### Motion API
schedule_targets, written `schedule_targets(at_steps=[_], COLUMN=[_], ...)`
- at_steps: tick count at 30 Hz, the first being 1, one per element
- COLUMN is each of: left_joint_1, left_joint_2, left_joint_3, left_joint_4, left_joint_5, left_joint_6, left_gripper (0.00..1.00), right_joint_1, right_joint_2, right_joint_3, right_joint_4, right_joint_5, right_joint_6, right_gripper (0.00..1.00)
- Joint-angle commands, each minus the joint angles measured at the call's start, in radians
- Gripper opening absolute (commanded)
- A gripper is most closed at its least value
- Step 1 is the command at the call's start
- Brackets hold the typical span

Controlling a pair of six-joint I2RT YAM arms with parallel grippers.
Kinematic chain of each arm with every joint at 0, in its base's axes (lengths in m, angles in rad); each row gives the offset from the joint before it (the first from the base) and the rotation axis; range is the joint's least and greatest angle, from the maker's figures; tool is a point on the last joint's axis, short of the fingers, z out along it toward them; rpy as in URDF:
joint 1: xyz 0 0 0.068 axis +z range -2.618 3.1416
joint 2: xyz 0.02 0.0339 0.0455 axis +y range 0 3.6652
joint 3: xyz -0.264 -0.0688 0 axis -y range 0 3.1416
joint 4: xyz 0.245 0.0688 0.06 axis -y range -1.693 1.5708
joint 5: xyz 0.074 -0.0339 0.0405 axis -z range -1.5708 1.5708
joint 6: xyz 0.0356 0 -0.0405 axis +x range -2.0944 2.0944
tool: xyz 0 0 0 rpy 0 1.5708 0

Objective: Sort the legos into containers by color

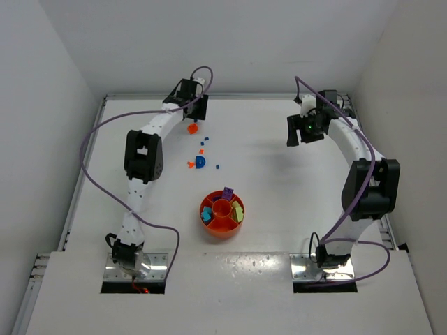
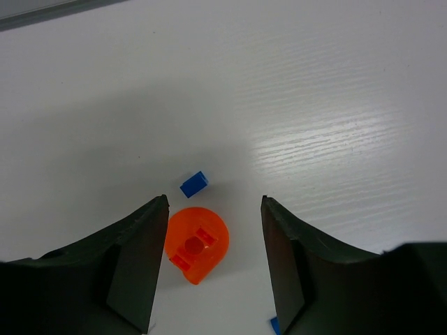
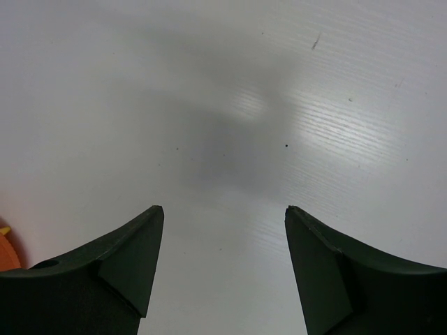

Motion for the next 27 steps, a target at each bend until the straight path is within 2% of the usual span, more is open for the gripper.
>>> schedule_targets(at_steps=[1,18,27], left_joint_1=[0.003,0.003,0.003], left_joint_2=[0.02,0.076,0.095], left_joint_3=[0.04,0.049,0.059], left_joint_4=[0.031,0.04,0.04], left_joint_5=[-0.021,-0.021,-0.021], left_joint_6=[-0.021,-0.03,-0.03], left_gripper=[0.61,0.61,0.54], right_joint_1=[-0.003,-0.003,-0.003], right_joint_2=[-0.03,0.017,0.055], right_joint_3=[0.012,0.049,0.069], right_joint_4=[0.03,0.03,0.039], right_joint_5=[-0.004,-0.004,-0.013], right_joint_6=[0.016,0.016,0.025], right_gripper=[0.7,0.7,0.7])
